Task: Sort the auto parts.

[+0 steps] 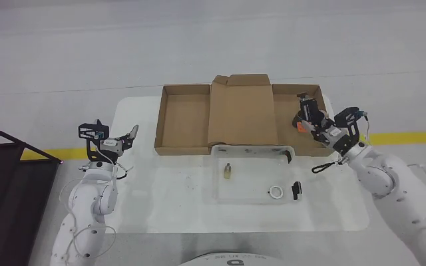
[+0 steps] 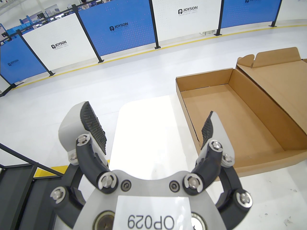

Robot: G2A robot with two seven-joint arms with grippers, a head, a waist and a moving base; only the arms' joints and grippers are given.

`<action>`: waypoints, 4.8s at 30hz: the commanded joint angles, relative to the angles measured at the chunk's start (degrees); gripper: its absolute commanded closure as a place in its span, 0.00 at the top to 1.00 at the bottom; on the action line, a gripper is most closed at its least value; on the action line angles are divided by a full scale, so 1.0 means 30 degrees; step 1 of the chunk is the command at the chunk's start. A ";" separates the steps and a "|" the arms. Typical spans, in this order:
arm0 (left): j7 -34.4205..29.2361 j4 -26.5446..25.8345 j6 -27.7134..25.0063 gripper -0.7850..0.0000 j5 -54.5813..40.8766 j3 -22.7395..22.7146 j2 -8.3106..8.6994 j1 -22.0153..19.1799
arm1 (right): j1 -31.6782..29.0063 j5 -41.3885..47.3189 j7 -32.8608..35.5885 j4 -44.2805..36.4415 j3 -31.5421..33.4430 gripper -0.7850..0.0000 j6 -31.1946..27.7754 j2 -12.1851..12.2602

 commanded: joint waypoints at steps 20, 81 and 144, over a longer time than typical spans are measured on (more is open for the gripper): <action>0.0000 0.0000 0.0000 1.00 0.0000 0.0000 0.0000 0.0000 | 0.3041 -0.2153 0.4897 0.1699 -0.1897 0.11 0.5579 -0.0821; 0.0015 -0.3252 -0.3475 1.00 -0.0438 0.3553 -0.0206 0.0088 | 0.0268 -0.0238 -0.2160 0.1022 0.0522 1.00 -0.0764 -0.1417; -1.4978 0.0912 -0.8045 0.76 0.5385 1.6377 -0.2349 -0.8164 | 0.0268 -0.0238 -0.2160 0.1022 0.0522 1.00 -0.0764 -0.1417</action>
